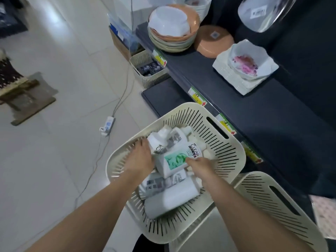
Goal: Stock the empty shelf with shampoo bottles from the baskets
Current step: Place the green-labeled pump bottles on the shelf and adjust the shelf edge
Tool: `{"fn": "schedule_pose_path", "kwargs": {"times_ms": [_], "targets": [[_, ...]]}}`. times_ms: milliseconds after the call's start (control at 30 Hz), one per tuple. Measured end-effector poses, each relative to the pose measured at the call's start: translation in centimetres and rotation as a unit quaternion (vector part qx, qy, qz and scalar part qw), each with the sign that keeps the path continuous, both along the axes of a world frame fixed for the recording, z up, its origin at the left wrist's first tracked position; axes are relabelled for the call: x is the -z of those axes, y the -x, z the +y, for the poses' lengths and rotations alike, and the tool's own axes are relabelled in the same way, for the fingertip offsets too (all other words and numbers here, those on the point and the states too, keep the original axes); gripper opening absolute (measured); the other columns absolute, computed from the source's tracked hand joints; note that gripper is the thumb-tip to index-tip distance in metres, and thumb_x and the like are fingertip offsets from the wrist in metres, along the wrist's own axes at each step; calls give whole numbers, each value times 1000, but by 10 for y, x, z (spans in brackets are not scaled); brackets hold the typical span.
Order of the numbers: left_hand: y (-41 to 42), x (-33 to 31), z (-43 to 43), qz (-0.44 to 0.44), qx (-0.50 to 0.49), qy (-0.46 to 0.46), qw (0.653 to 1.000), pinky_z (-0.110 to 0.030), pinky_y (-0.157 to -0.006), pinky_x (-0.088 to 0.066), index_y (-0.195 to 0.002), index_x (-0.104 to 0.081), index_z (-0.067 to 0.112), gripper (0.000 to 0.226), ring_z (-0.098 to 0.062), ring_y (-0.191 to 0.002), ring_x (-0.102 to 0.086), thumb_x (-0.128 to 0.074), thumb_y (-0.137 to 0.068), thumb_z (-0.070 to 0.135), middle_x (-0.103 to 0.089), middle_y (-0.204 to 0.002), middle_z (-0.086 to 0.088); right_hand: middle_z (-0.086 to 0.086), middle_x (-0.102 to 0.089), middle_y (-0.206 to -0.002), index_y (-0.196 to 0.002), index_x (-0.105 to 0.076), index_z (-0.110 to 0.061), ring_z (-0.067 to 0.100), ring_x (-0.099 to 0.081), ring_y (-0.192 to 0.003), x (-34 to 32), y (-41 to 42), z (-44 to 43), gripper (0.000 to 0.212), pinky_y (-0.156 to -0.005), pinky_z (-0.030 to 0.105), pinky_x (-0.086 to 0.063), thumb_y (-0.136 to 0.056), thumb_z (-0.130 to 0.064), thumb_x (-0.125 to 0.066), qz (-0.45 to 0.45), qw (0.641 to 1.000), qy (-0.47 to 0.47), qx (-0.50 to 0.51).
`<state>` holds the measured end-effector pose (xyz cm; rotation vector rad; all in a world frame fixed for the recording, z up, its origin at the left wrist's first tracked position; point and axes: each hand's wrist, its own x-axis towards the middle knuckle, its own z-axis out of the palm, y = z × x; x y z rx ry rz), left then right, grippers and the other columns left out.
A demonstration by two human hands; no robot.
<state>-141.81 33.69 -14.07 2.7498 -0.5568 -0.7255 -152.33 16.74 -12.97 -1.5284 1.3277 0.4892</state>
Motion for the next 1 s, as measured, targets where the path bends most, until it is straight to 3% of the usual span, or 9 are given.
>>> {"fn": "schedule_pose_path", "kwargs": {"times_ms": [100,200,267,433,500,600,667,800,1000], "targets": [[2,11,-1,-49,16,-18,999,-35,-99,-45,-145,-21,6,83,-28,-117,-50,-67,-86,41,-45,-132,-15,8,-67,-76,-88,-61,-3,15,-69,-67,18,-11,-1,19,-46,22,-53,-93,-21,-67,-20,982,-81,168],[3,16,1,-59,17,-17,998,-30,-86,-50,-142,-23,9,80,-24,-106,-55,-69,-84,40,-46,-126,-12,19,-69,-107,-108,-59,4,32,-66,-103,37,-23,-1,25,-92,41,-57,-93,-16,-66,-44,951,-152,265],[2,16,1,-41,2,1,999,-32,-72,-56,-137,-27,9,72,-24,-93,-60,-69,-85,35,-47,-122,-12,20,-70,-110,-113,-58,4,32,-66,-104,46,-27,-2,32,-99,47,-52,-92,-18,-68,-40,940,-161,299],[0,20,5,-38,3,16,999,-33,-69,-54,-132,-34,9,68,-24,-92,-61,-73,-82,33,-52,-119,-10,17,-74,-91,-101,-65,-1,31,-72,-86,59,-33,-4,26,-61,45,-59,-85,-19,-75,-56,914,-176,361],[0,24,8,-57,32,1,998,-30,-80,-52,-137,-31,8,77,-23,-103,-56,-75,-79,35,-49,-125,-9,16,-70,-102,-116,-63,-4,30,-70,-98,61,-32,-5,32,-57,39,-56,-89,-19,-71,-76,917,-184,346],[4,28,9,-61,62,-2,996,-31,-86,-48,-132,-37,10,72,-24,-107,-52,-75,-78,38,-45,-125,-8,19,-74,-73,-102,-65,-2,29,-73,-57,58,-28,-9,31,-38,36,-53,-78,-13,-81,-72,915,-180,354],[6,29,6,-29,52,14,998,-32,-78,-50,-128,-40,12,66,-25,-101,-55,-76,-77,34,-45,-122,-7,17,-74,-66,-94,-63,-2,31,-72,-52,55,-26,-10,33,-47,42,-57,-73,-15,-85,-76,915,-186,351],[2,26,5,7,49,48,998,-30,-66,-49,-120,-46,14,58,-23,-86,-62,-78,-74,25,-60,-111,-5,18,-77,-90,-103,-65,-5,37,-74,-81,44,-31,-5,41,-84,58,-56,-69,-14,-86,-113,934,-166,296],[-15,-7,12,110,-56,176,977,-19,-58,-40,-109,-51,21,59,-8,-80,-56,-87,-62,23,-58,-88,18,3,-78,-82,-91,-73,-23,29,-76,-74,8,-31,-4,63,-71,50,-61,-34,-40,-94,-189,959,-35,209]]}}
